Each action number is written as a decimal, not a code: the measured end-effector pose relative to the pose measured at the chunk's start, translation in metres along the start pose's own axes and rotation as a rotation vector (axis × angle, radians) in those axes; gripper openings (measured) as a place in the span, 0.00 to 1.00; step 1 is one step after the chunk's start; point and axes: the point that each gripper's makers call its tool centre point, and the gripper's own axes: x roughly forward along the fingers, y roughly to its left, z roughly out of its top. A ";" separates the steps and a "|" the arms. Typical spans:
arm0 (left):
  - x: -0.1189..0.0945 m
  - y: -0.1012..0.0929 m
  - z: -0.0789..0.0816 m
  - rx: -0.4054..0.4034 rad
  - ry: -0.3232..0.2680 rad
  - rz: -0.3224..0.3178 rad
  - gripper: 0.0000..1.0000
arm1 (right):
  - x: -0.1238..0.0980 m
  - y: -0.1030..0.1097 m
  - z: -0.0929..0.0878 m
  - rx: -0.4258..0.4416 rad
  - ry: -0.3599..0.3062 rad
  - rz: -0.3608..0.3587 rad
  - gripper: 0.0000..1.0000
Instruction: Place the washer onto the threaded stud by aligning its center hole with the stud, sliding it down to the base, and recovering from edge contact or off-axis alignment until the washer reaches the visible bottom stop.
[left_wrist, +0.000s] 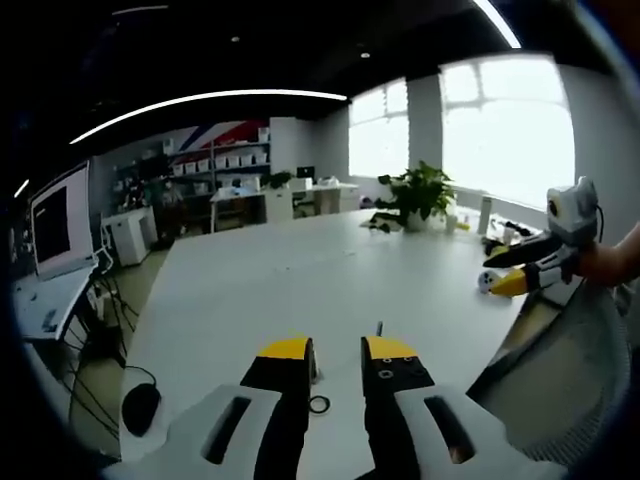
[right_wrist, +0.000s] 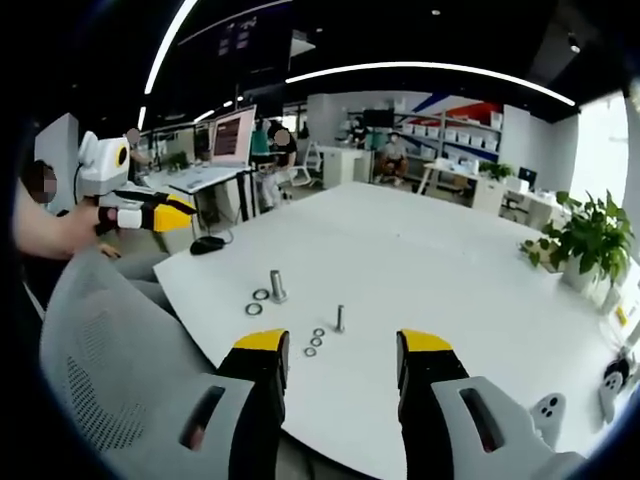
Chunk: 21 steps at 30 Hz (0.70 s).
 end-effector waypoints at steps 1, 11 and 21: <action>0.000 -0.001 0.000 0.005 -0.001 0.001 0.17 | 0.000 0.000 0.000 0.000 0.000 -0.001 0.45; 0.003 -0.008 -0.005 0.035 0.030 -0.022 0.17 | 0.000 -0.001 -0.002 -0.004 0.007 -0.004 0.45; 0.002 -0.007 -0.005 0.037 0.031 -0.012 0.15 | 0.000 0.004 -0.003 -0.016 0.010 0.014 0.45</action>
